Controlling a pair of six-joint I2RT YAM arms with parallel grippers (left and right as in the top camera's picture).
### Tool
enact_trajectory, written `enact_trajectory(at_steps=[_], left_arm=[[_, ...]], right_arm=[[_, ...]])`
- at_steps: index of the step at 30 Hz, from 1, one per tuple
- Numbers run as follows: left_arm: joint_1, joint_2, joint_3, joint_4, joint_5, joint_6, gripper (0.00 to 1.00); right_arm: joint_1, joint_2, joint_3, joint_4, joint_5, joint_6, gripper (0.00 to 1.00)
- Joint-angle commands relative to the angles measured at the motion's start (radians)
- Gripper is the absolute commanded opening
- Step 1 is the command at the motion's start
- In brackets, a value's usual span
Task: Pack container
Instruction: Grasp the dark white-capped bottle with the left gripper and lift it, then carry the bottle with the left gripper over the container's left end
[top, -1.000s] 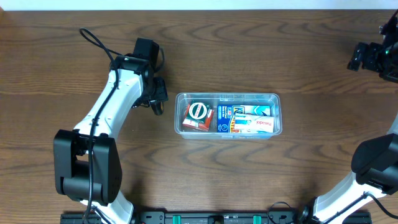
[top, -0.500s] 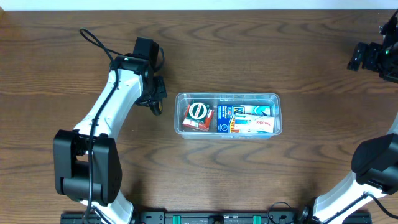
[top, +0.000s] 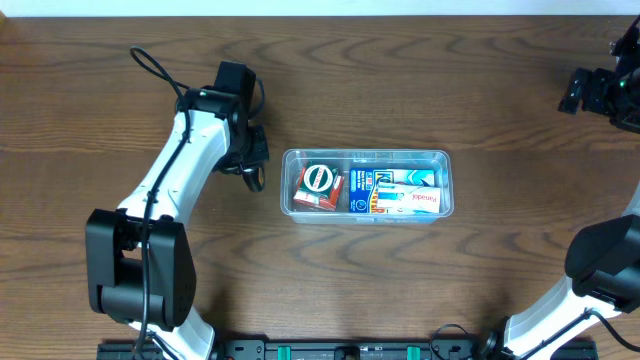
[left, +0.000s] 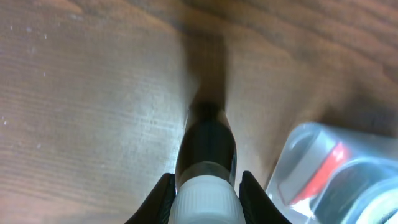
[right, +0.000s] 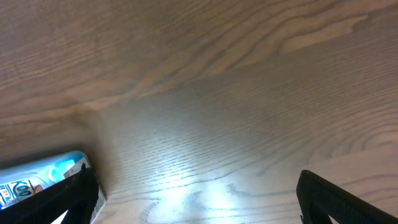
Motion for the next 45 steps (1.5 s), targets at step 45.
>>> enact_trajectory(at_steps=[45], left_arm=[[-0.382,-0.315,0.097,-0.261,0.093,0.702,0.13]], right_arm=[[-0.004,-0.024,0.016,-0.001,0.002,0.014,0.99]])
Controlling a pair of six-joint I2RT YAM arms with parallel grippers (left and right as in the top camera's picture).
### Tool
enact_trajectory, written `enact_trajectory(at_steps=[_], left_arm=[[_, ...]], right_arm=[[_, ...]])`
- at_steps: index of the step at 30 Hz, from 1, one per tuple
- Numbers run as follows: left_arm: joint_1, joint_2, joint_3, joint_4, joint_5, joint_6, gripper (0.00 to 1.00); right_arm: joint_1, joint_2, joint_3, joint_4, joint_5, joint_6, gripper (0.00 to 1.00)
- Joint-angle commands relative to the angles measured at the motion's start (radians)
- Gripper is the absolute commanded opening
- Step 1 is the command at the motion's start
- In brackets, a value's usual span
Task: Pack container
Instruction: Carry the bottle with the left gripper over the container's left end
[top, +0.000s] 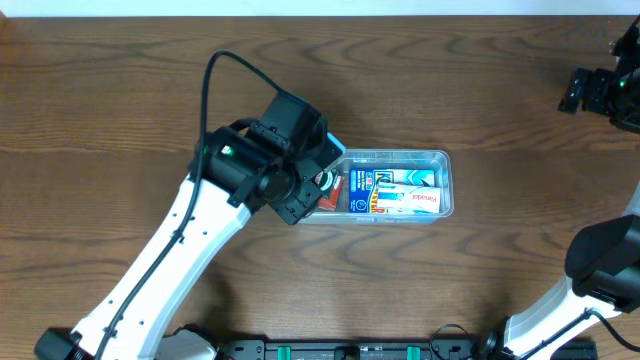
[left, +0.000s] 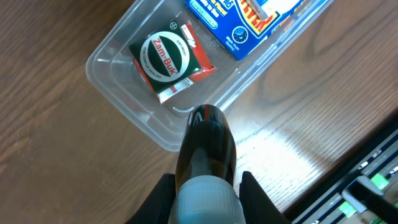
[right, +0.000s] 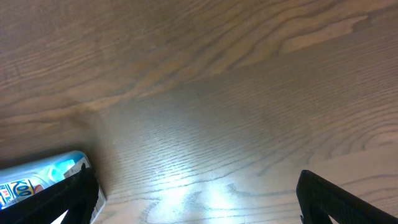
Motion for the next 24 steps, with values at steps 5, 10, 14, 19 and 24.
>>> enact_trajectory(at_steps=[5,10,14,19,24], left_arm=[[-0.002,0.054,0.005,0.047,0.003,0.102,0.13],[-0.002,0.068,0.005,0.072,0.003,0.122,0.13],[-0.002,0.073,0.005,0.078,0.004,0.151,0.16],[-0.002,0.08,0.005,0.087,0.004,0.179,0.17],[-0.002,0.1,0.005,0.098,0.004,0.182,0.17]], right_arm=[[-0.004,-0.024,0.016,-0.001,0.002,0.014,0.99],[-0.004,-0.023,0.016,-0.001,0.002,0.014,0.99],[-0.004,-0.024,0.016,-0.001,0.002,0.014,0.99],[-0.004,-0.023,0.016,-0.001,0.002,0.014,0.99],[-0.004,-0.023,0.016,-0.001,0.002,0.014,0.99]])
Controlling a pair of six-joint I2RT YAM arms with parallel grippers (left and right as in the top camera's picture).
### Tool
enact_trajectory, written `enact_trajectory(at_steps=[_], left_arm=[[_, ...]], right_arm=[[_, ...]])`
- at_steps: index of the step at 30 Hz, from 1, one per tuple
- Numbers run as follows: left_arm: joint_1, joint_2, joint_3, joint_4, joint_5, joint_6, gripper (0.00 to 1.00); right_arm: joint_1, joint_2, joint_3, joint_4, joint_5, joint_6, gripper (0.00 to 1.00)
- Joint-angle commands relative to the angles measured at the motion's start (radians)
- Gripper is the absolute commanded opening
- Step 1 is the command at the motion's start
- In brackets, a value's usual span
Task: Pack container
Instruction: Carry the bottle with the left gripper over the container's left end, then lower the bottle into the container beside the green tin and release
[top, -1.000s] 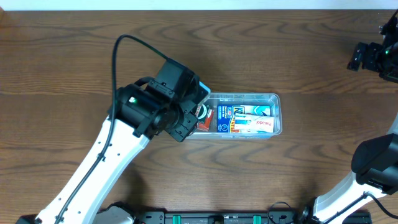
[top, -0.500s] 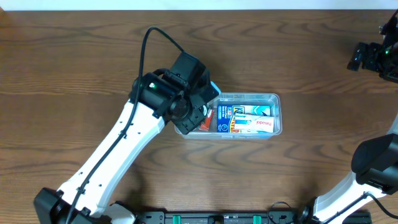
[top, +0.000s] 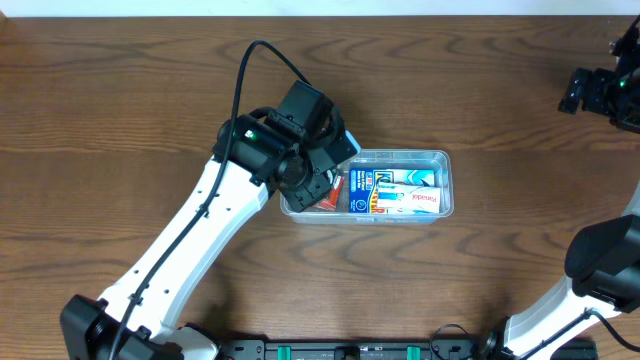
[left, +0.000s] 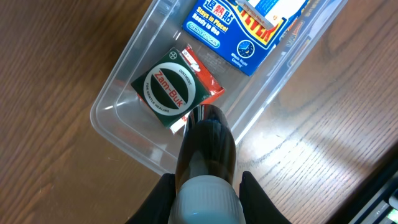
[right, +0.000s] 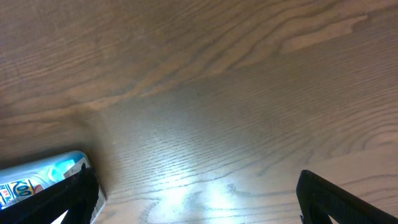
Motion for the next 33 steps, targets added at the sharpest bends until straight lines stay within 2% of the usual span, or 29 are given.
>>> enact_trajectory(at_steps=[1,11,20,33], left_arm=[[-0.002,0.023,0.005,0.006,0.003,0.025,0.17],[-0.002,0.087,0.005,0.003,0.013,0.069,0.17],[-0.002,0.157,0.005,0.005,0.051,0.175,0.17],[-0.002,0.244,0.004,0.004,0.051,0.197,0.17]], right_arm=[[-0.004,-0.023,0.016,-0.001,0.002,0.014,0.99],[-0.004,-0.024,0.016,-0.001,0.002,0.014,0.99],[-0.004,-0.024,0.016,-0.001,0.002,0.014,0.99],[-0.004,-0.024,0.016,-0.001,0.002,0.014,0.99]])
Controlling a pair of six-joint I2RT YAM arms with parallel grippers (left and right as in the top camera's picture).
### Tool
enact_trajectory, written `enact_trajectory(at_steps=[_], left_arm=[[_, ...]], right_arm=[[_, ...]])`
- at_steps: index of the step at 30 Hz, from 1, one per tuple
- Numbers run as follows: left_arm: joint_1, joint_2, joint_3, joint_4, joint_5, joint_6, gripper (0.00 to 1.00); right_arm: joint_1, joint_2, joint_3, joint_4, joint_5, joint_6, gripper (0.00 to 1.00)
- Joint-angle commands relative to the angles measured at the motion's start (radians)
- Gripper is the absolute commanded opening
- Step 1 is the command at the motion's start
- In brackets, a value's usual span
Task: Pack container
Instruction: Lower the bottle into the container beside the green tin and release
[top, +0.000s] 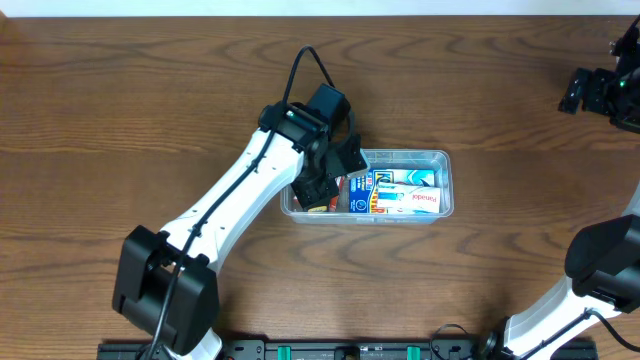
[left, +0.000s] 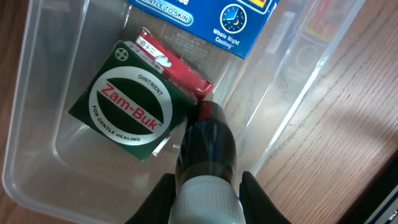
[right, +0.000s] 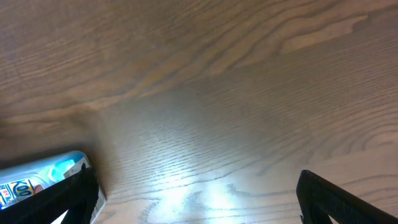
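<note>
A clear plastic container (top: 440, 158) sits mid-table. Inside it lie a green and red Zam-Buk box (left: 129, 109) at the left end and blue and white packets (top: 395, 192) to the right. My left gripper (left: 206, 198) is shut on a small dark bottle with a white cap (left: 207, 149), held down inside the container's left end beside the Zam-Buk box. In the overhead view the left gripper (top: 318, 185) covers that end. My right gripper (top: 598, 92) hangs far off at the table's back right corner, its fingers (right: 329, 198) wide apart with nothing between them.
The container's clear front wall (left: 298, 81) stands right of the bottle. The left arm (top: 240, 210) stretches diagonally from the front left of the brown wooden table (top: 120, 100). A black cable (top: 305, 60) loops above the left wrist.
My left gripper has dropped lower with the bottle, from above the container's near rim to inside its left end next to the Zam-Buk box. The right arm is unchanged.
My left gripper was shut on the dark bottle low at the table, left of the container. Then it held the bottle over the container's left corner, then closer over the rim. Now the bottle is down inside the container. The right gripper stayed put.
</note>
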Motion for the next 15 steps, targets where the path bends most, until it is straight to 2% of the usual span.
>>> enact_trajectory(at_steps=[1,15], left_arm=[[-0.002,0.019,0.004,-0.003,0.018,0.019,0.17],[-0.002,0.023,0.004,0.001,0.041,0.019,0.17]], right_arm=[[-0.004,-0.023,0.016,-0.001,0.002,0.014,0.99],[-0.004,-0.023,0.016,-0.001,0.002,0.014,0.99]])
